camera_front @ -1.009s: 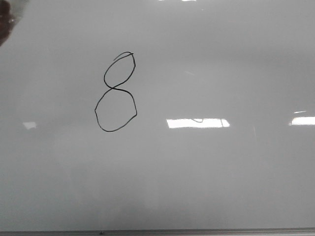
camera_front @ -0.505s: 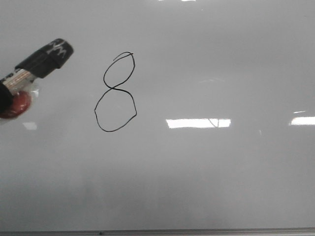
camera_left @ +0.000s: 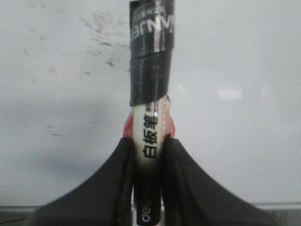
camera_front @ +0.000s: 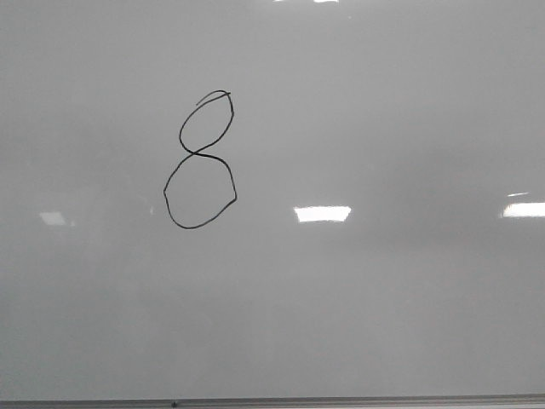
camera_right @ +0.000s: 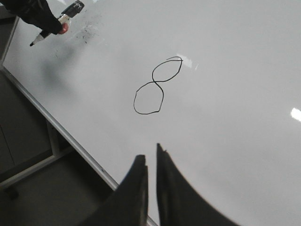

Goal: Write number 8 on whiteboard

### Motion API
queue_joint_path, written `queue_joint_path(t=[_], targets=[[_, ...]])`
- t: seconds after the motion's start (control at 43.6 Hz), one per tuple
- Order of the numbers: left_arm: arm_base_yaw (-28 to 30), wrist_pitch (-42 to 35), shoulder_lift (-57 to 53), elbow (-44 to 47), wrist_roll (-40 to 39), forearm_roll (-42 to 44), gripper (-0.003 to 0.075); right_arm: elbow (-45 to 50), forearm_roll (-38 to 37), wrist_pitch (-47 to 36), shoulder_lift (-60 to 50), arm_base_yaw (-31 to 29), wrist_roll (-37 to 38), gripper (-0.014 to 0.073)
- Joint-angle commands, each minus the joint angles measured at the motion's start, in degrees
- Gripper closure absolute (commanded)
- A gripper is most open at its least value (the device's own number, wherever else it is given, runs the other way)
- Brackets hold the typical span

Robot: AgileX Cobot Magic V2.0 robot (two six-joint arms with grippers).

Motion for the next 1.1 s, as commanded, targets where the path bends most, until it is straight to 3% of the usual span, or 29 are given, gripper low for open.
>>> queue_joint_path(t=[0.0,0.138,0.459,0.642,0.918,1.078], targets=[[3.21,-7.55,0.72,-1.74,-0.53,0.20,0.0741,-0.17,2.15,-3.66,-1.61,-0.36,0.15,0.0669],[5.78,-12.74,3.34,-1.74,-0.53,-1.07,0.0741,0.94,1.21,-3.70,-1.67,-0.36,0.15,0.0653],[5.87,-24.83,13.45,-1.74,-0.53,-1.35,0.0741,1.01,-0.05,-3.85,-1.67,-0.36,0.15,0.0653],[5.87,-25.15,16.40,-1.74,-0.53,-1.35,0.0736,1.01,-0.05,-3.85,-1.67,-0.36,0.15,0.0653],[5.90,-25.14,16.66,-1.74,-0.53,-1.35,0.0480,1.01,-0.10,-3.85,-1.67,-0.36,0.15,0.0653],[5.90,-25.50,16.99,-1.74,-0.53,-1.35,0.0416,1.01,-0.10,-3.85,-1.67,-0.36,0.15,0.0653]])
